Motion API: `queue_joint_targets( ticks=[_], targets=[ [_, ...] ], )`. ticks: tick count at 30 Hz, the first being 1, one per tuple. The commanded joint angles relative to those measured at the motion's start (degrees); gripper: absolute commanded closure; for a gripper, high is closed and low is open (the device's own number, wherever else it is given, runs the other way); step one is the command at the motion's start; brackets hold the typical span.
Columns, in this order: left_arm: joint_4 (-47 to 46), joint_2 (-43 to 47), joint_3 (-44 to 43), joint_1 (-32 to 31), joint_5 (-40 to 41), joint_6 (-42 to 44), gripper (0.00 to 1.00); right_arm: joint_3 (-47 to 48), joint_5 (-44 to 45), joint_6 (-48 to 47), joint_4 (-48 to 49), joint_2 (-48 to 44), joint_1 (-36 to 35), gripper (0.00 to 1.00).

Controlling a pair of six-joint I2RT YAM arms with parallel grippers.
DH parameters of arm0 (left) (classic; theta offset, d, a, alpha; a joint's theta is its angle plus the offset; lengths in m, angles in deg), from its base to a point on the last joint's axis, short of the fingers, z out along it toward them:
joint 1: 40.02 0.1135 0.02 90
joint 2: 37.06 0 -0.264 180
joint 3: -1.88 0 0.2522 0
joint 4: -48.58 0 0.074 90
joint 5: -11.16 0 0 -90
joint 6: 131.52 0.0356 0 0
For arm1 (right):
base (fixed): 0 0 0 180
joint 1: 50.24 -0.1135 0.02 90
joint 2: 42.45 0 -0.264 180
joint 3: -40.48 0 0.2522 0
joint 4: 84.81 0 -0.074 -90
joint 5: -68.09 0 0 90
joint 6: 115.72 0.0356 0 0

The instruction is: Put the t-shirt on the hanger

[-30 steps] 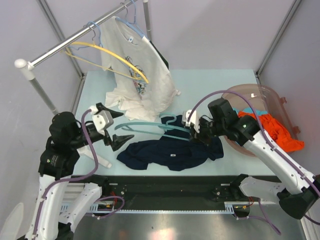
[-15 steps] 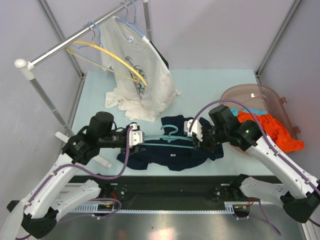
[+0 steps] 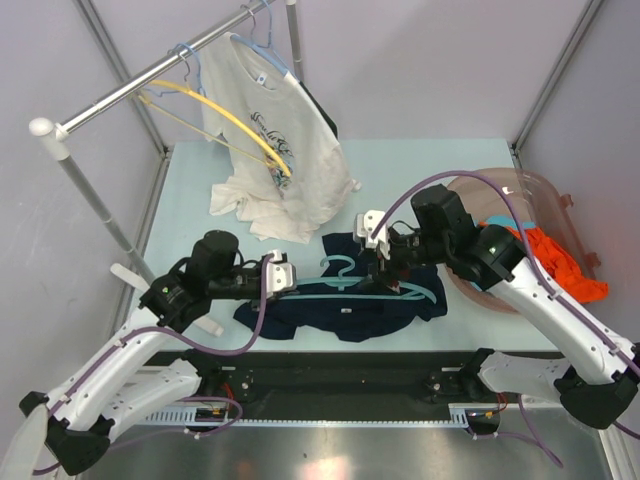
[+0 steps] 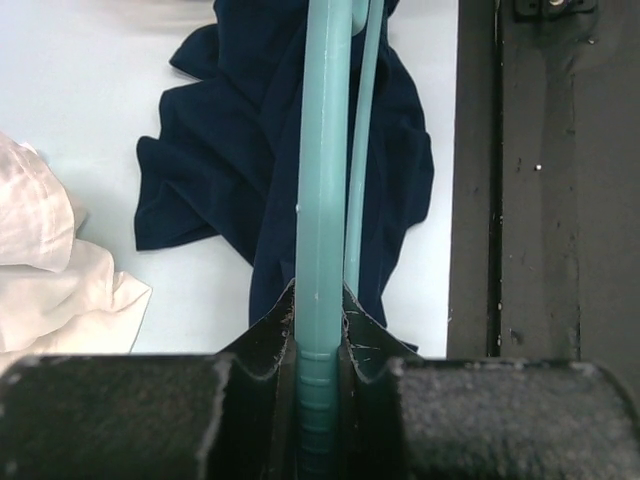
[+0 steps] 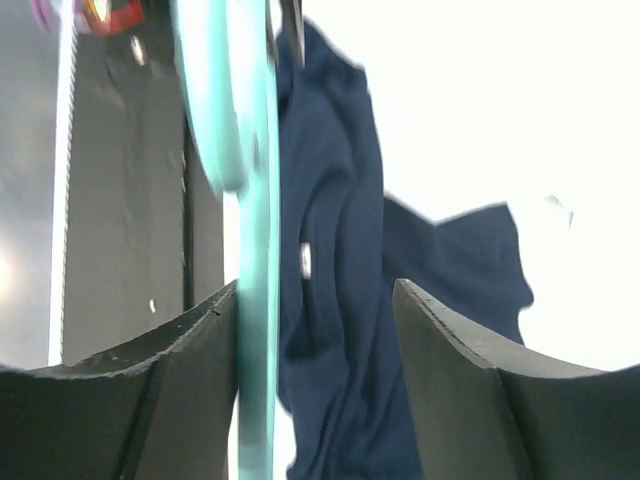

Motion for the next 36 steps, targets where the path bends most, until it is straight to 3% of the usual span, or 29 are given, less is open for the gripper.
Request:
queue_joint_targets(
  ticks=[1, 9, 16, 17, 18, 20, 24, 27, 36],
  targets=[
    [-5.0, 1.0, 1.4, -0.8, -2.6, -2.2, 1.00, 3.5, -7.3, 7.4, 8.9, 2.3, -0.9, 0.40],
    [-5.9, -0.4, 0.9, -0.9, -2.9, -4.0, 1.00, 3.2, -7.9, 11.4, 15.1, 5.2, -2.5, 0.47],
    [-8.2, -1.5, 0.6, -0.9, -4.4, -7.3, 1.00, 1.6, -5.6, 7.7, 13.4, 5.7, -3.5, 0.65],
    [-8.9, -1.6, 0.6, -0.9, -4.4, -8.2, 1.00, 1.3, -5.5, 6.2, 12.9, 5.6, -3.7, 0.70],
    [-9.1, -1.7, 0.6, -0.9, -4.5, -8.6, 1.00, 1.0, -5.0, 5.1, 12.3, 5.6, -4.0, 0.85],
    [-9.3, -2.0, 0.9, -0.9, -4.4, -9.1, 1.00, -0.3, -3.8, 3.1, 10.8, 4.8, -4.1, 1.00],
    [-6.4, -2.3, 2.7, -0.6, -2.8, -4.8, 0.36, -3.2, 2.4, 0.0, 8.7, 2.5, -3.5, 1.00],
    [-4.8, -2.4, 5.8, 0.7, -0.5, 0.8, 0.33, -4.0, 2.3, -1.6, 4.1, 0.9, -0.7, 1.00],
    [-3.0, -10.5, 8.4, 4.8, -2.7, 13.9, 0.39, -4.3, 1.2, -4.5, -5.1, -3.7, 8.8, 1.00]
  ],
)
